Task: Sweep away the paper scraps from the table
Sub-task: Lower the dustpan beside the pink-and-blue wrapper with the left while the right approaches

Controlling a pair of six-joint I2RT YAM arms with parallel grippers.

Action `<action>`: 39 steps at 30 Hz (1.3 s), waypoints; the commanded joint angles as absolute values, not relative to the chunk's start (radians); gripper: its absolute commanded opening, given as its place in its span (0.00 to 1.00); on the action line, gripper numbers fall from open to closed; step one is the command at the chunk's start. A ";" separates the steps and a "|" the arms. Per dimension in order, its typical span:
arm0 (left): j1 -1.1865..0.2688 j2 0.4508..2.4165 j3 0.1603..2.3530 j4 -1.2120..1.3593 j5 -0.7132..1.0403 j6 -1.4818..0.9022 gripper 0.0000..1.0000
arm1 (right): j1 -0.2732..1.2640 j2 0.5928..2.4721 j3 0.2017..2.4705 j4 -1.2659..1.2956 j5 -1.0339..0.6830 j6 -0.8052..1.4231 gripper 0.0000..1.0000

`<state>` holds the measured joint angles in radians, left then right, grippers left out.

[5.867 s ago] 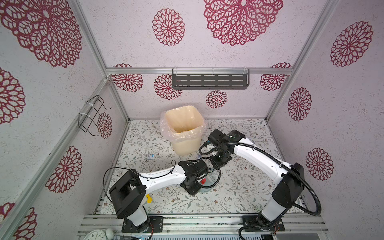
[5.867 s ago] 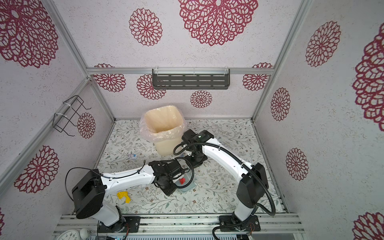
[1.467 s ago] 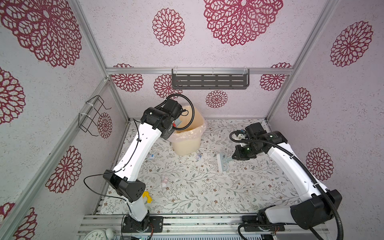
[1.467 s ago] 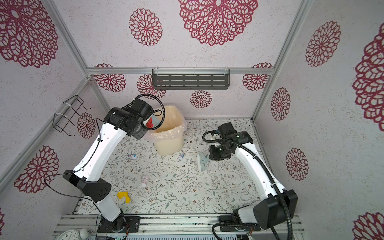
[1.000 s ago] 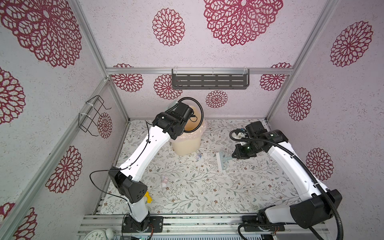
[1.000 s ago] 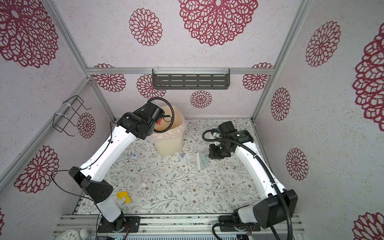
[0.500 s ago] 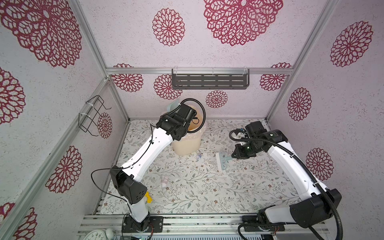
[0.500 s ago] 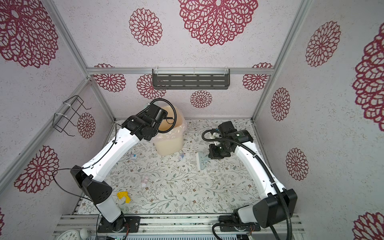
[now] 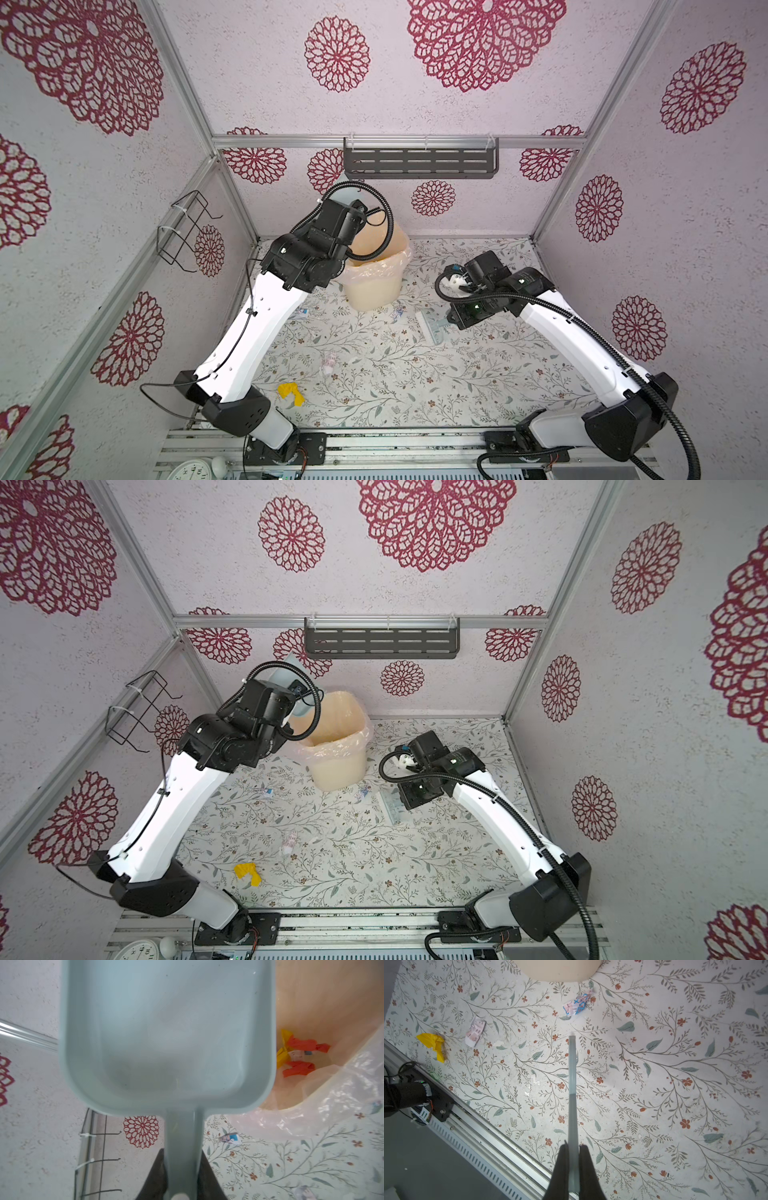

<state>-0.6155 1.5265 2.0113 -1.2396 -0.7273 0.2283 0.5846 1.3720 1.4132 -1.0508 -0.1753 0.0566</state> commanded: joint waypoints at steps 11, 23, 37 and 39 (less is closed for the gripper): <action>-0.620 1.188 1.639 -1.325 -0.410 -0.226 0.00 | 0.852 1.356 1.364 -0.824 0.283 -0.295 0.00; -0.660 1.020 1.407 -1.342 -0.283 -0.426 0.00 | 0.928 1.500 1.333 -0.621 0.440 -0.610 0.00; -0.769 0.952 1.306 -1.368 -0.262 -0.565 0.00 | 0.931 1.614 1.318 -0.488 0.425 -0.836 0.00; -0.784 0.948 1.299 -1.371 -0.262 -0.580 0.00 | 0.929 1.615 1.299 -0.465 0.423 -0.857 0.00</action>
<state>-0.7620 0.9592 1.3113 -1.3674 -0.2665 -0.5365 0.9260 1.6226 1.3113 -0.5117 0.4183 -0.7952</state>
